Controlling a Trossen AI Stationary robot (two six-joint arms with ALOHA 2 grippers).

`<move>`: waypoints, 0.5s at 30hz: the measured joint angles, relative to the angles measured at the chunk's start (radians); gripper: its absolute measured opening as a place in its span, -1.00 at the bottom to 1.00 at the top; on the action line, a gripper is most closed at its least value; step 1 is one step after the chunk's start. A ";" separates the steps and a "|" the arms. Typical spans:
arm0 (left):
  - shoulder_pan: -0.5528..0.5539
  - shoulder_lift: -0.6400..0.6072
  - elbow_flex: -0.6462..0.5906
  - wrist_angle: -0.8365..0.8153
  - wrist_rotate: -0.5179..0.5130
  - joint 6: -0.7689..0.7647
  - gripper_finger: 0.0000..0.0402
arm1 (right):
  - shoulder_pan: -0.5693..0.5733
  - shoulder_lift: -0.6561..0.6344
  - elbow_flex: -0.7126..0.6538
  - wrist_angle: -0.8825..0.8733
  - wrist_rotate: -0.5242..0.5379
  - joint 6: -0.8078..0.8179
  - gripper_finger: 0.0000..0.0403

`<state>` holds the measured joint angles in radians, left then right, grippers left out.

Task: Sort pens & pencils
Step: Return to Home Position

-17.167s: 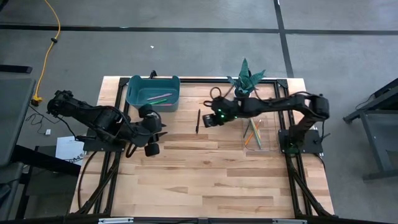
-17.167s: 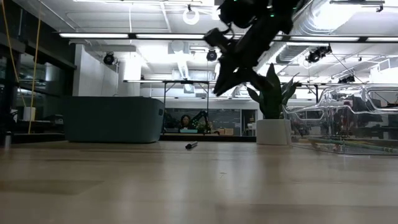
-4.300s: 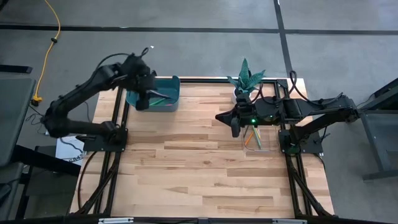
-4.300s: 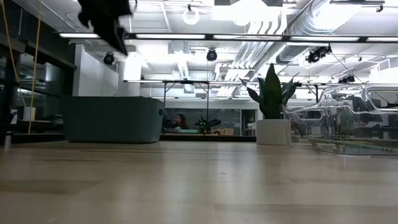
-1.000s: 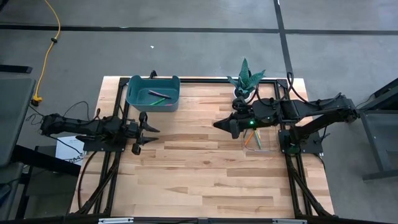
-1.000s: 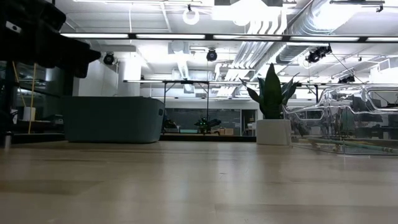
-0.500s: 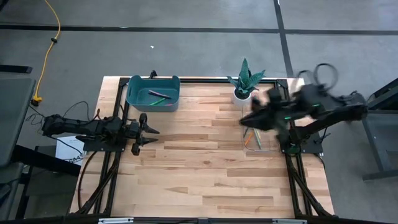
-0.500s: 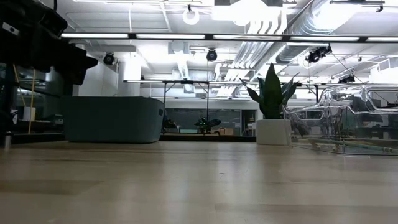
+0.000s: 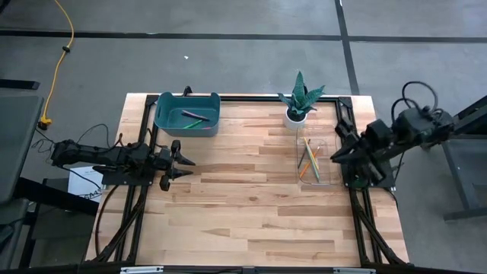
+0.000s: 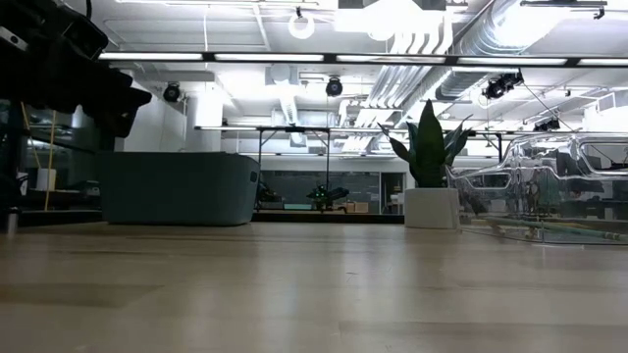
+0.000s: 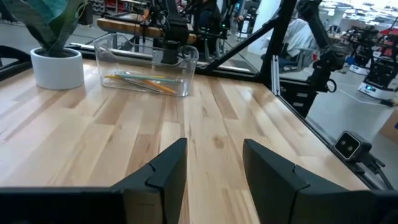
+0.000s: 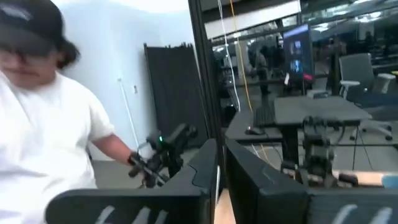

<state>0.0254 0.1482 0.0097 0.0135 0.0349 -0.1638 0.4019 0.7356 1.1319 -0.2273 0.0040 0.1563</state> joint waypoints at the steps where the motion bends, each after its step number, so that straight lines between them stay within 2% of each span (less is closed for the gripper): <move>1: 0.000 0.000 0.000 0.000 0.000 0.000 -0.28 | 0.000 -0.030 -0.048 0.020 0.000 0.000 -0.89; 8: 0.000 0.000 0.000 0.000 0.000 0.000 -0.28 | 0.000 -0.289 -0.453 0.380 -0.051 0.024 -0.89; 15: 0.000 0.000 0.000 0.000 -0.001 0.001 -0.28 | 0.000 -0.464 -0.744 0.554 -0.063 0.091 -0.89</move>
<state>0.0257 0.1482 0.0097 0.0139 0.0341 -0.1627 0.4020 0.2716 0.3876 0.3269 -0.0587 0.2475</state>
